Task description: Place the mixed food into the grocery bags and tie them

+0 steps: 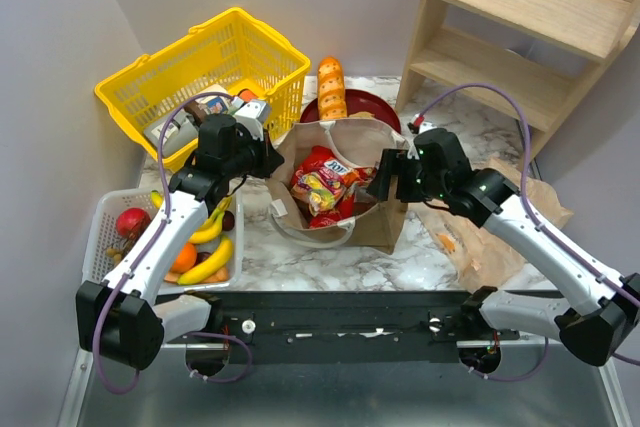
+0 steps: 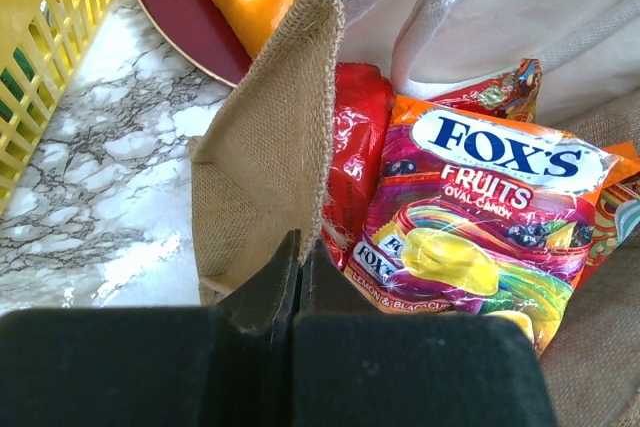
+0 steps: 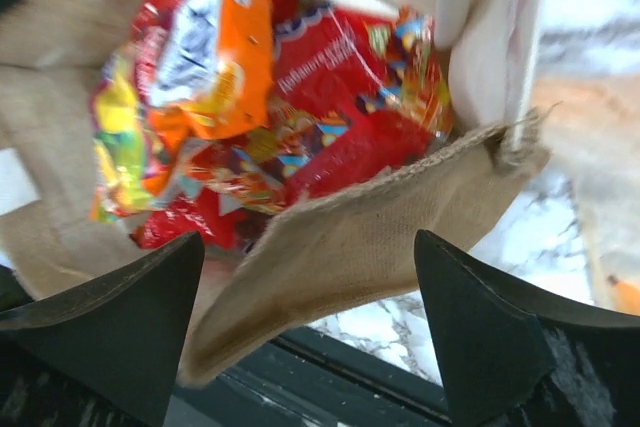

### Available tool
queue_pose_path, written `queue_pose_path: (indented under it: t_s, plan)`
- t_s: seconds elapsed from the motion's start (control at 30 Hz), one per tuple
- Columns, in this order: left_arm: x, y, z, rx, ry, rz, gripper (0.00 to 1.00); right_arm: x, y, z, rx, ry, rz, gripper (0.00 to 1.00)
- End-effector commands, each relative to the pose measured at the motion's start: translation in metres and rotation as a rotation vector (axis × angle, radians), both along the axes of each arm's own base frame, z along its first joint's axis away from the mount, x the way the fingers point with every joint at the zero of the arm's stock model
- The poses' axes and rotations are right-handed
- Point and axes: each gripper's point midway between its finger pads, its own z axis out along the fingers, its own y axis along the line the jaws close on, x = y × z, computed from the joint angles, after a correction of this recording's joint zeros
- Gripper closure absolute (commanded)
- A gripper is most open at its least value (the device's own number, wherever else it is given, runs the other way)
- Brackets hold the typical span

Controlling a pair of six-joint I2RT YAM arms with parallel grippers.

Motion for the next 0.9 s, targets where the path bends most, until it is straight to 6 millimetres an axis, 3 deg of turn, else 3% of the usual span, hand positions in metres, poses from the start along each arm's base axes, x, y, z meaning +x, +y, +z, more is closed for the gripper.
queue_pose_path:
  t_s: [0.0, 0.07, 0.1, 0.13, 0.2, 0.23, 0.27, 0.3, 0.37, 0.4, 0.43, 0.6, 0.73, 0.77, 0.87]
  plan:
    - [-0.003, 0.005, -0.005, 0.028, -0.002, 0.015, 1.00, 0.009, 0.018, -0.010, 0.087, 0.017, -0.020, 0.34]
    - [-0.001, 0.005, -0.005, 0.023, 0.000, 0.018, 1.00, 0.016, 0.015, -0.003, 0.062, -0.028, -0.020, 0.62]
    - [0.001, 0.004, -0.002, 0.018, -0.001, 0.020, 1.00, 0.018, 0.014, 0.007, 0.059, -0.060, -0.016, 0.95]
    - [0.001, 0.001, 0.005, -0.004, 0.003, 0.016, 1.00, 0.019, 0.013, 0.019, 0.061, -0.090, -0.005, 0.99]
    - [0.005, -0.008, 0.041, -0.053, -0.046, -0.008, 1.00, 0.017, 0.006, 0.066, 0.085, -0.201, 0.006, 0.99]
    - [0.003, -0.013, 0.057, -0.087, -0.062, -0.021, 1.00, 0.015, 0.002, 0.081, 0.093, -0.236, 0.004, 0.99]
    - [0.003, -0.014, 0.090, -0.118, -0.126, -0.026, 1.00, 0.011, -0.006, 0.102, 0.104, -0.295, -0.006, 0.99]
    - [0.002, -0.015, 0.103, -0.137, -0.146, -0.025, 1.00, 0.009, -0.011, 0.115, 0.116, -0.328, -0.013, 0.99]
    - [-0.002, -0.015, 0.126, -0.176, -0.183, -0.020, 1.00, 0.007, -0.021, 0.120, 0.107, -0.355, -0.040, 0.99]
    - [-0.003, -0.015, 0.128, -0.184, -0.181, -0.019, 1.00, 0.005, -0.024, 0.119, 0.106, -0.360, -0.051, 0.99]
    - [-0.004, -0.016, 0.126, -0.192, -0.169, -0.020, 1.00, 0.005, -0.026, 0.102, 0.081, -0.333, -0.056, 0.99]
    - [-0.011, -0.025, 0.079, -0.215, -0.057, -0.055, 1.00, 0.001, -0.025, 0.056, 0.048, -0.230, -0.065, 0.99]
    - [-0.011, -0.022, 0.041, -0.189, -0.003, -0.030, 1.00, 0.010, -0.041, 0.028, -0.066, -0.205, -0.131, 0.99]
    - [-0.011, -0.021, 0.030, -0.176, 0.019, -0.027, 1.00, 0.013, -0.045, 0.031, -0.087, -0.216, -0.147, 0.99]
    - [-0.011, -0.023, 0.031, -0.168, 0.006, -0.049, 1.00, 0.019, -0.049, 0.047, -0.110, -0.260, -0.152, 0.99]
